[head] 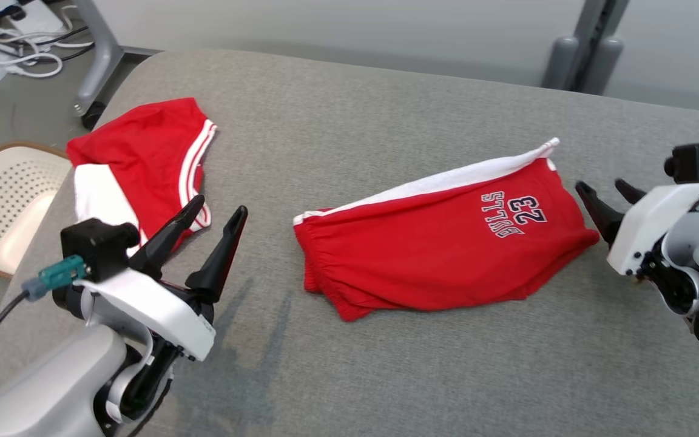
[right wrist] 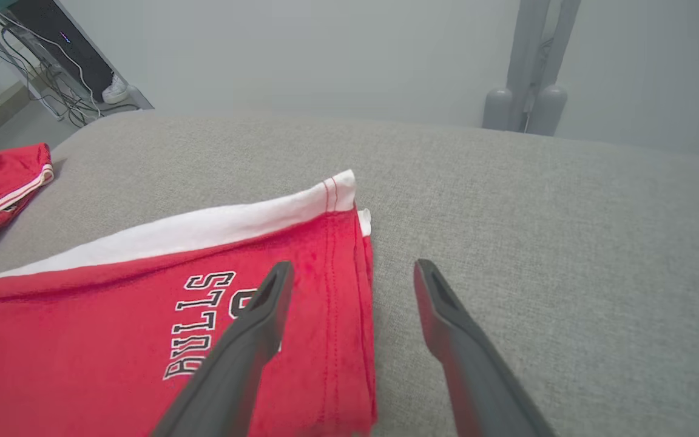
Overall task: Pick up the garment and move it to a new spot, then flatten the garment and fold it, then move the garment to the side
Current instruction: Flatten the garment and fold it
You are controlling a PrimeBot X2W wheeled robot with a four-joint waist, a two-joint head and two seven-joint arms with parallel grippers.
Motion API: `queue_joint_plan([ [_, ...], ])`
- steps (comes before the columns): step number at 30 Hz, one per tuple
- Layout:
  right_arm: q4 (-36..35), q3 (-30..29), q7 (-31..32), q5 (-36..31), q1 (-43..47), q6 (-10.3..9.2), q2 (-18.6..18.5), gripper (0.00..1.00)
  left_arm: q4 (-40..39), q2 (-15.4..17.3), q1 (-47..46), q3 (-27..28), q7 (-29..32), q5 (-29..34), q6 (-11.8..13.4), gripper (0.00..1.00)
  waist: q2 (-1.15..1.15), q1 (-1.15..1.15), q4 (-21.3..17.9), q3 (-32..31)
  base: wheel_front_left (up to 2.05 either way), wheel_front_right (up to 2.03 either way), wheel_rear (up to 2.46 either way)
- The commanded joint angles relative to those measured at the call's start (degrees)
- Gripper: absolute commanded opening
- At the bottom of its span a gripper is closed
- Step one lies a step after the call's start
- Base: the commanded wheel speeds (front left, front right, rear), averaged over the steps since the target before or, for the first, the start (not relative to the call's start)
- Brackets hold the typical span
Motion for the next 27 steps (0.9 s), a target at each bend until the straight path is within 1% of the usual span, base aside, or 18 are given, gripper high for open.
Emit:
queue_joint_plan([
  [1,0.91,0.18,0.99,0.6,0.44,0.02,-0.16,1.0,-0.98,-0.76,1.52,2.02,-0.42,1.02,0.74,1.0,0.0,0.0,1.24,0.25,0.0,0.0,0.0],
  [5,2.94,-0.24,4.72,3.42,1.16,0.02,-0.05,1.0,-4.38,-3.89,7.15,9.91,-0.37,7.57,2.26,1.0,0.0,0.0,3.06,0.33,0.0,0.0,0.0],
  [7,3.0,-0.41,6.91,4.74,1.39,0.02,-0.1,1.0,-4.92,-5.34,9.78,12.69,-0.38,10.41,2.38,1.0,0.0,0.0,3.77,0.39,0.0,0.0,0.0],
  [9,3.6,-0.74,8.53,5.94,1.29,0.02,-0.42,1.0,-5.18,-7.01,12.04,15.09,-0.4,12.5,1.79,1.0,0.0,0.0,4.44,0.53,0.0,0.0,0.0],
  [13,5.33,-1.15,11.09,7.63,1.01,0.02,-0.27,1.0,-4.32,-9.95,15.93,18.06,-0.41,15.03,0.48,1.0,0.0,0.0,5.47,0.92,0.0,0.0,0.0],
  [16,7.04,-1.22,14.19,8.84,1.23,0.02,0.23,1.0,-3.65,-11.86,17.61,19.96,-0.41,16.39,-0.84,1.0,0.0,0.0,6.01,1.15,0.0,0.0,0.0],
  [18,6.74,-1.6,16.53,10.37,1.64,0.02,0.85,1.0,-3.14,-12.99,18.38,20.81,-0.41,17.29,-1.62,1.0,0.0,0.0,6.29,1.26,0.0,0.0,0.0],
  [21,6.51,-1.2,19.36,11.19,1.86,0.02,1.0,1.0,-2.19,-14.04,19.11,21.91,-0.41,18.54,-2.66,1.0,0.0,0.0,6.55,1.27,0.0,0.0,0.0],
  [22,6.51,-1.17,19.66,11.26,1.75,0.02,1.03,1.0,-1.86,-14.39,19.27,22.14,-0.41,18.94,-3.11,1.0,0.0,0.0,6.6,1.23,0.0,0.0,0.0],
  [26,6.68,-1.0,19.95,11.26,1.54,0.02,1.16,1.0,-1.29,-15.24,19.22,22.81,-0.41,20.09,-3.66,1.0,0.0,0.0,6.66,1.1,0.0,0.0,0.0],
  [27,6.7,-0.93,20.16,11.27,1.52,0.02,1.15,0.73,-1.12,-15.37,19.13,23.01,-0.41,20.37,-3.96,1.0,0.0,0.0,6.67,1.06,0.0,0.0,0.0],
])
